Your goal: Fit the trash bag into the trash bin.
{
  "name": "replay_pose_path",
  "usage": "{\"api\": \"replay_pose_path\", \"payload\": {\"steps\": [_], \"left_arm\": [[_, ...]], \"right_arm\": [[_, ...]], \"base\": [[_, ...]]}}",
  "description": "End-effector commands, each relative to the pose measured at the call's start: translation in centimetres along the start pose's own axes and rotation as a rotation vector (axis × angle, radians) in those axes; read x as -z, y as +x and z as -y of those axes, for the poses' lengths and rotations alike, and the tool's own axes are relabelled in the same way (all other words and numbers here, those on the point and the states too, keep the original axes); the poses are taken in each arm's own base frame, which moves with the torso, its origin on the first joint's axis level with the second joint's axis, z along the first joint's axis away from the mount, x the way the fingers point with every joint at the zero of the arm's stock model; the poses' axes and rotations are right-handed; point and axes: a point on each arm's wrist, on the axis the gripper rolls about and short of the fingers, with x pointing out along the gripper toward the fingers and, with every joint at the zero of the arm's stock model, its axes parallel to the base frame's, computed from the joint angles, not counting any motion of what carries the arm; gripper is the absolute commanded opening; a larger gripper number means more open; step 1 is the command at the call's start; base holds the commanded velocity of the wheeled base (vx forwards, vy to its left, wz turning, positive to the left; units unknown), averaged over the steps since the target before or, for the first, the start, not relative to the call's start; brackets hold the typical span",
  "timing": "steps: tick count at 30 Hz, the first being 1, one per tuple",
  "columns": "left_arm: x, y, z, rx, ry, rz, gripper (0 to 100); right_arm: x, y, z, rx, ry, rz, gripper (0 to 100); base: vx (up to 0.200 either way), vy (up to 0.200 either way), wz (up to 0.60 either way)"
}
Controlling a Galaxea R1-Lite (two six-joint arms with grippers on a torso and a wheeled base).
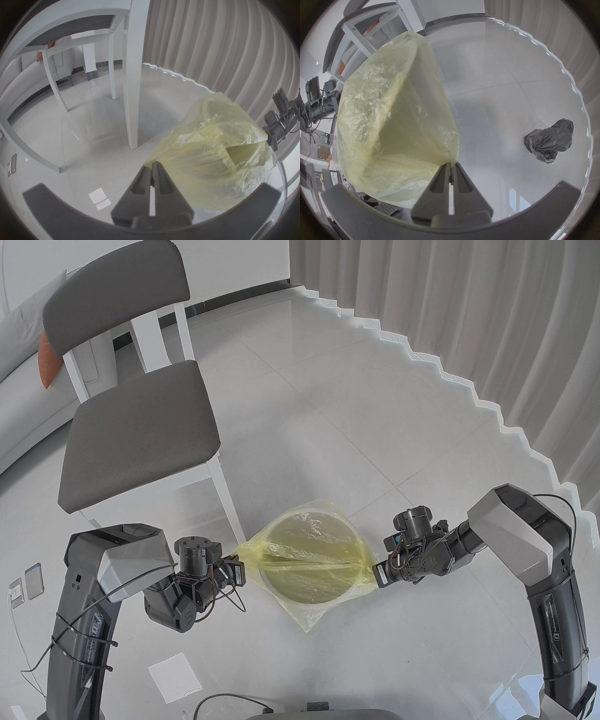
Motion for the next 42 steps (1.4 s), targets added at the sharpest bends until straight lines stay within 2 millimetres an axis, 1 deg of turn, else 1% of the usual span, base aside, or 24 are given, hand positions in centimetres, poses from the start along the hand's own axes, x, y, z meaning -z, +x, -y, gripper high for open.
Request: {"api": "replay_pose_path", "payload": {"steps": [1,5,6,9,11,12,15,16,17,18,19,20,21,24,26,27,28,32,35,37,38,39,42], "left_arm": [[-0.1,-0.2,0.1,0.001,-0.005,0.001,0],[-0.5,-0.5,0.2,0.006,-0.007,0.019,0],[-0.5,-0.5,0.2,0.004,-0.007,0.019,0],[-0.4,-0.8,0.2,0.005,-0.005,0.013,0],[-0.4,-0.9,0.3,0.006,-0.005,0.011,0],[-0.4,-1.1,0.3,0.007,-0.006,0.014,0],[-0.6,-1.3,0.3,0.009,-0.006,0.023,0],[-0.7,-1.6,0.4,0.01,-0.004,0.022,0],[-0.8,-1.6,0.4,0.012,-0.005,0.023,0],[-0.8,-1.7,0.5,0.013,-0.005,0.023,0],[-0.7,-1.7,0.6,0.015,-0.004,0.023,0],[-0.8,-1.7,0.6,0.016,-0.004,0.026,0],[-0.7,-1.7,0.8,0.019,-0.002,0.022,100],[-0.5,-1.7,0.7,0.015,-0.004,0.016,100],[-0.5,-1.7,0.7,0.009,-0.004,0.017,100],[-0.3,-1.8,0.3,0.0,-0.009,0.007,100],[-0.2,-1.9,0.2,-0.002,-0.011,0.006,100],[0.1,-2.7,-0.4,-0.014,-0.023,0.027,100],[0.2,-3.4,-0.6,-0.013,-0.023,0.05,100],[-0.2,-4.1,-0.8,-0.014,-0.026,0.062,100],[-0.2,-4.2,-0.8,-0.013,-0.025,0.061,100],[-0.6,-5.1,-0.7,-0.011,-0.025,0.07,100],[-1.7,-6.5,-0.6,-0.005,-0.023,0.097,100]], "right_arm": [[0.1,0.0,0.0,-0.001,0.001,-0.003,0],[0.3,-0.1,0.0,0.0,0.0,-0.012,0],[0.3,-0.2,0.1,0.001,0.0,-0.012,100],[0.3,-0.5,0.2,0.003,0.005,-0.01,100],[0.0,-1.2,0.5,0.016,0.008,-0.001,100],[-0.5,-2.1,0.9,0.035,0.013,0.01,100],[-1.3,-3.8,1.2,0.046,0.015,0.036,100],[-1.9,-5.2,1.6,0.055,0.017,0.059,100],[-2.2,-5.8,1.7,0.059,0.018,0.068,100],[-2.4,-6.2,1.8,0.06,0.018,0.078,100],[-3.0,-7.2,1.7,0.062,0.02,0.099,100],[-3.3,-7.9,1.6,0.061,0.021,0.11,100],[-3.6,-8.4,1.5,0.061,0.021,0.122,100],[-4.1,-9.5,0.7,0.05,0.009,0.14,100],[-4.1,-9.7,0.2,0.045,0.002,0.141,100],[-4.1,-9.9,-0.6,0.036,-0.011,0.14,100],[-4.1,-9.9,-0.7,0.035,-0.012,0.14,100],[-4.3,-10.3,-2.7,0.005,-0.043,0.145,100],[-4.6,-10.9,-4.7,-0.028,-0.06,0.158,100],[-4.8,-11.3,-6.2,-0.054,-0.074,0.167,100],[-4.8,-11.3,-6.3,-0.055,-0.074,0.167,100],[-4.7,-11.4,-7.6,-0.077,-0.094,0.166,100],[-4.3,-11.4,-8.9,-0.098,-0.126,0.156,100]], "base": [[0.0,0.0,0.0],[0.0,0.0,0.0],[0.0,0.0,0.0],[0.0,0.0,0.0],[0.0,0.0,0.0],[0.0,0.0,0.0],[0.0,0.0,0.0],[0.0,0.0,0.0],[0.0,0.0,0.0],[0.0,0.0,0.0],[0.0,0.0,0.0],[0.0,0.0,0.0],[0.0,0.0,0.0],[0.0,0.0,0.0],[0.0,0.0,0.0],[0.0,0.0,0.0],[0.0,0.0,0.0],[0.0,0.0,0.0],[0.0,0.0,0.0],[0.0,0.0,0.0],[0.0,0.0,0.0],[0.0,0.0,0.0],[0.0,0.0,0.0]]}}
